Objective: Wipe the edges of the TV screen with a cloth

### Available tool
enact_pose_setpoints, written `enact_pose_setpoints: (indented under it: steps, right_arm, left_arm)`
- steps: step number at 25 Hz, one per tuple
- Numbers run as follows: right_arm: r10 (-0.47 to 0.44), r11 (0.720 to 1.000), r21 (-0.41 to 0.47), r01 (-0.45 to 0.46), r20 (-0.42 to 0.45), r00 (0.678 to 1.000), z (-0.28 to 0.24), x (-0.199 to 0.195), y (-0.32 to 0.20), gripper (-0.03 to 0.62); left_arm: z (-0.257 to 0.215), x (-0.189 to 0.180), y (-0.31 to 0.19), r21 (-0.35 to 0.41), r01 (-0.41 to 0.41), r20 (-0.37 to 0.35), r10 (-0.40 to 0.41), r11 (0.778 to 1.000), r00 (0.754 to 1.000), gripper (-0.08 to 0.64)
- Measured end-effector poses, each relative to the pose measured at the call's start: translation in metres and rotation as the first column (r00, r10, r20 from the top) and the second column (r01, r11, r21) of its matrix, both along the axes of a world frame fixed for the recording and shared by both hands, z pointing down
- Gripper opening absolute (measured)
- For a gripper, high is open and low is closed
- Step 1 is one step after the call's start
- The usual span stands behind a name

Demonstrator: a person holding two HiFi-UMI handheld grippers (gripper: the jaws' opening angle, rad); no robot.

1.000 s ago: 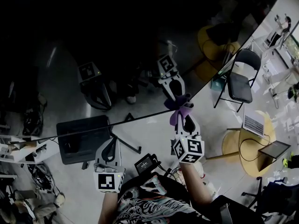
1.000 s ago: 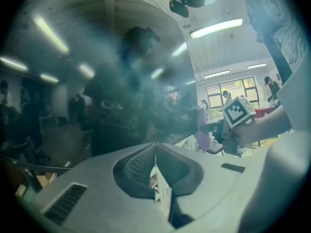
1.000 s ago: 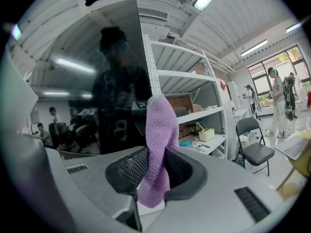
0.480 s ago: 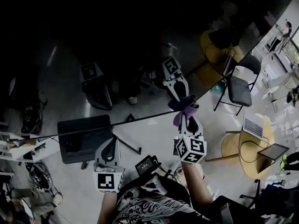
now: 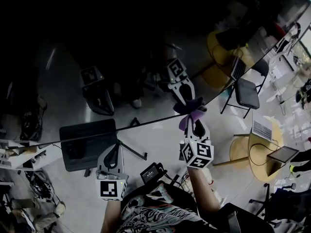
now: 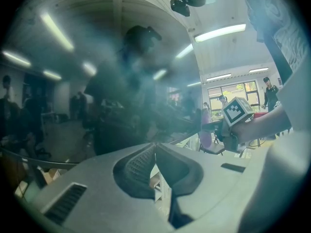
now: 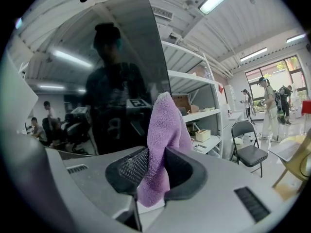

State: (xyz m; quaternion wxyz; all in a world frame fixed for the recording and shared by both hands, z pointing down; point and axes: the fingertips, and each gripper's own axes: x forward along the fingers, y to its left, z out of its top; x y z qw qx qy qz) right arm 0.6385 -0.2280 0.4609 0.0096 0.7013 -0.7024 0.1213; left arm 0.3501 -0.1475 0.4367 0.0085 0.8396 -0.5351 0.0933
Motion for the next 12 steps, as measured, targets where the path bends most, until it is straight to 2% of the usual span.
enact_pose_setpoints:
  steps: [4, 12]
  right_arm:
    - [-0.041, 0.999, 0.000, 0.041, -0.006, 0.999, 0.001, -0.018, 0.001, 0.109]
    - [-0.086, 0.996, -0.013, 0.086, -0.014, 0.996, 0.006, -0.066, 0.005, 0.109]
  left_arm:
    - [-0.001, 0.004, 0.000, 0.002, -0.006, -0.004, 0.006, 1.000, 1.000, 0.018]
    - [0.007, -0.033, 0.006, -0.004, 0.013, -0.026, -0.013, 1.000, 1.000, 0.018]
